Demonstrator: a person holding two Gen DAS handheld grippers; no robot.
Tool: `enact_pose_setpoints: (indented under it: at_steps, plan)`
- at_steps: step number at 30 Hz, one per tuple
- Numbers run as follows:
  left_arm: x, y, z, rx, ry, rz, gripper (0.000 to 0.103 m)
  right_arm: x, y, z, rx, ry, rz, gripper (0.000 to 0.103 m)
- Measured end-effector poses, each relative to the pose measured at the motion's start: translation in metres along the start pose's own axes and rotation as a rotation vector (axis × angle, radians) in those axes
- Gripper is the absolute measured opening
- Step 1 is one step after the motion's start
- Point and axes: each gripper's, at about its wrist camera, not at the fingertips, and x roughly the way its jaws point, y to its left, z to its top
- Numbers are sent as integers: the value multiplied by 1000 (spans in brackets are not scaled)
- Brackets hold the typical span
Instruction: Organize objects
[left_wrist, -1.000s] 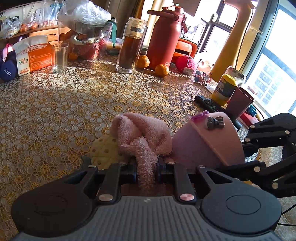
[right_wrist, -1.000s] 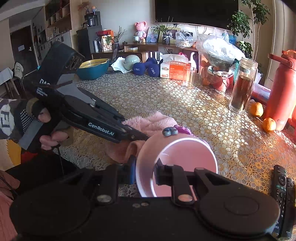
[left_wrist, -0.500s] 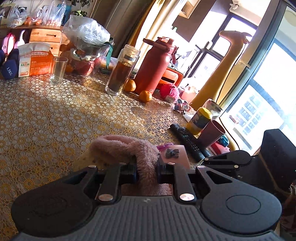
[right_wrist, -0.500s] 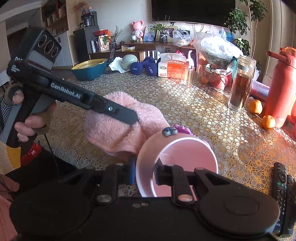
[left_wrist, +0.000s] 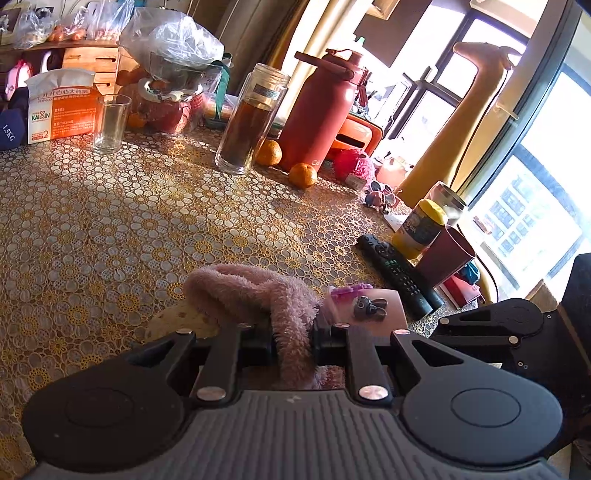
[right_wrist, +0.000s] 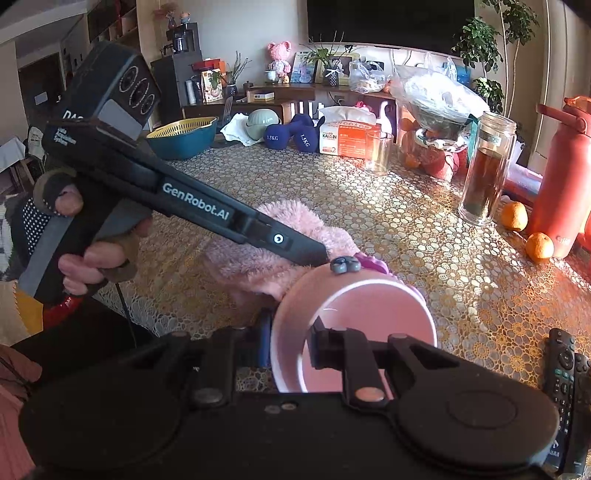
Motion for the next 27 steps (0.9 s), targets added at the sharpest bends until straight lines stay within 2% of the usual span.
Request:
enact_pose_setpoints:
  at_steps: [4, 9, 13, 21, 27]
  plan:
    - [8, 6, -2, -4, 15, 4, 18, 1, 0, 0, 0, -1, 2, 19]
    - [24, 12, -9, 23, 80, 44, 17, 1, -1, 1, 0, 3, -5, 19]
    - [23, 14, -13, 22, 85, 43, 18, 1, 0, 0, -1, 6, -9, 19]
    - [-3, 4, -12, 45, 49, 28, 18, 0, 0, 0, 3, 9, -16, 19]
    - [-36, -10, -9, 71, -7, -27, 18, 1, 2, 0, -8, 12, -21, 19]
